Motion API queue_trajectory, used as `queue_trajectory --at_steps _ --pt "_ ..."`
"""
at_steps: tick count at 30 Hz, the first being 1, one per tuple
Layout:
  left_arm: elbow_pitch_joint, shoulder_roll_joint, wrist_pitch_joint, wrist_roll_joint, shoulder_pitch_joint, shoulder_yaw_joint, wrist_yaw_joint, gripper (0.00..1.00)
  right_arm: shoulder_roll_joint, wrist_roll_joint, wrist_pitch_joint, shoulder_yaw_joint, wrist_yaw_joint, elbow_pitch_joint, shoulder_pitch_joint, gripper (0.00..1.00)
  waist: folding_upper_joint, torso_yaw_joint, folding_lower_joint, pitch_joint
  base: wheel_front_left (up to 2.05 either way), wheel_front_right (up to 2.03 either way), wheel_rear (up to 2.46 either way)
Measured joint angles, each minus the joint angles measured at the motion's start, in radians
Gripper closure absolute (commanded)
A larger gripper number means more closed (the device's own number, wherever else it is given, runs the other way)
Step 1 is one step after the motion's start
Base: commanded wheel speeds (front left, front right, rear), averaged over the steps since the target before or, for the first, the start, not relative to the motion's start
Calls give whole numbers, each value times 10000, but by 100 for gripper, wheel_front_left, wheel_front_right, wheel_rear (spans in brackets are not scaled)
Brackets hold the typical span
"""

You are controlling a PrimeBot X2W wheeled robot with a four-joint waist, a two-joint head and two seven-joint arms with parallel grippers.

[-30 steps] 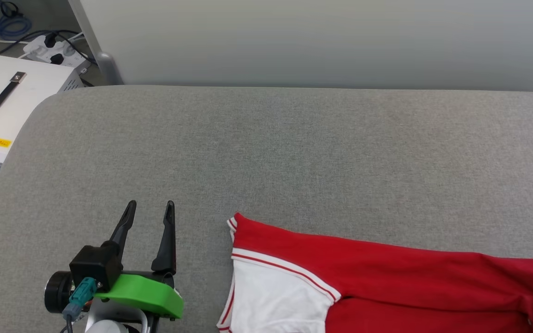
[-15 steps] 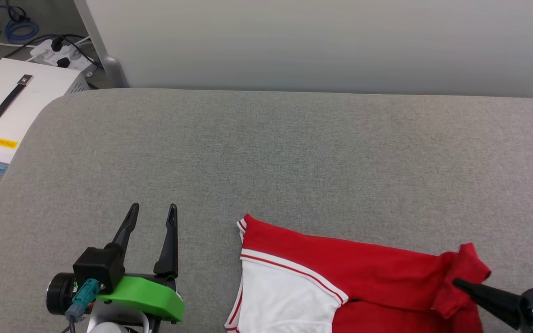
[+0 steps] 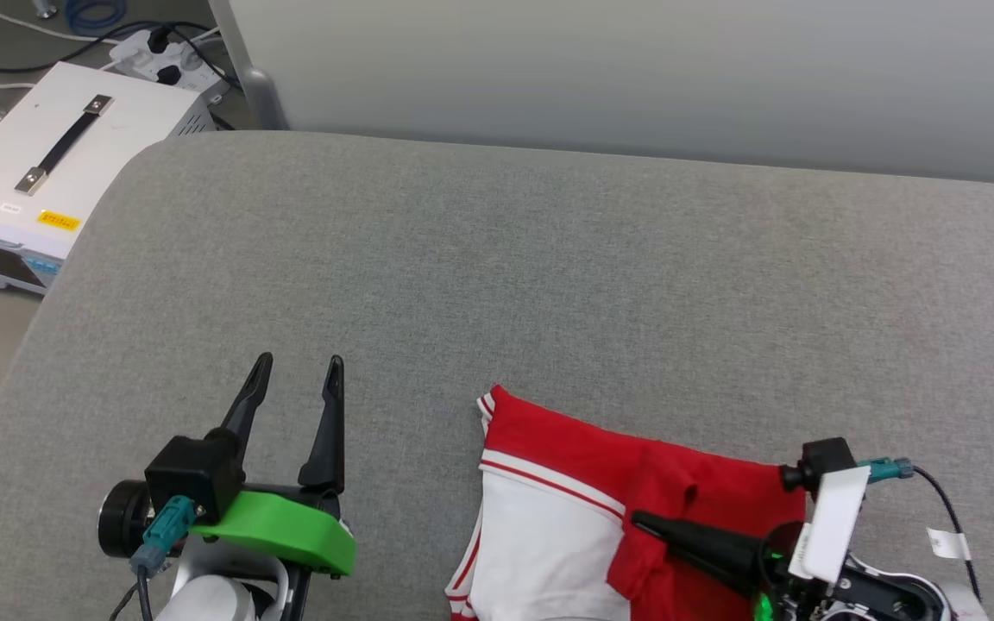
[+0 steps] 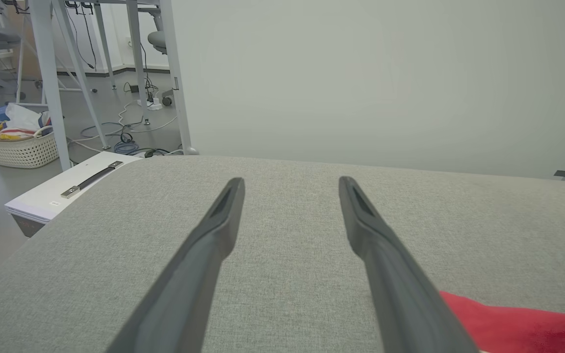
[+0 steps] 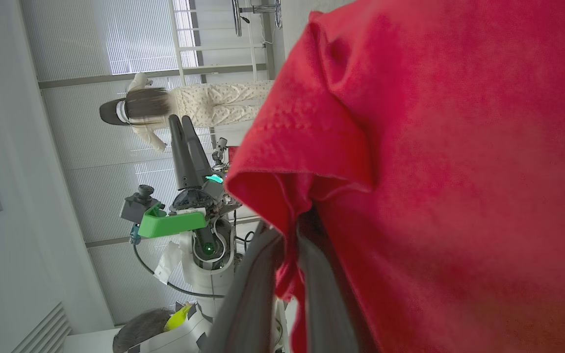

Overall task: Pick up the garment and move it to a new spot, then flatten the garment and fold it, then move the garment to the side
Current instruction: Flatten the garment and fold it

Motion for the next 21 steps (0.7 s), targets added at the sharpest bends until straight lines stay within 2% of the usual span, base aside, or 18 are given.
queue_trajectory --at_steps 7,14,17,18,21 --pt "54 -219 -19 17 -465 -38 -104 0 27 635 -1517 2150 -4 48 -523 100 0 261 0 459 0 0 0" --pt "299 -518 -92 100 -710 -59 -299 0 31 194 -2637 3055 -4 451 -1058 100 0 451 2 1004 0 0 0" --pt "391 -600 -104 169 -786 -33 -378 0 35 -8 -2907 3235 -6 663 -1061 7 0 493 2 1159 0 0 0" --pt "420 -616 -104 180 -802 -6 -412 0 33 -79 -2941 3285 -6 704 -1062 0 0 497 2 1192 0 0 0" --pt "581 -656 -107 211 -808 73 -495 0 31 -109 -3133 3361 -6 648 -1066 0 0 460 2 1187 0 0 0"
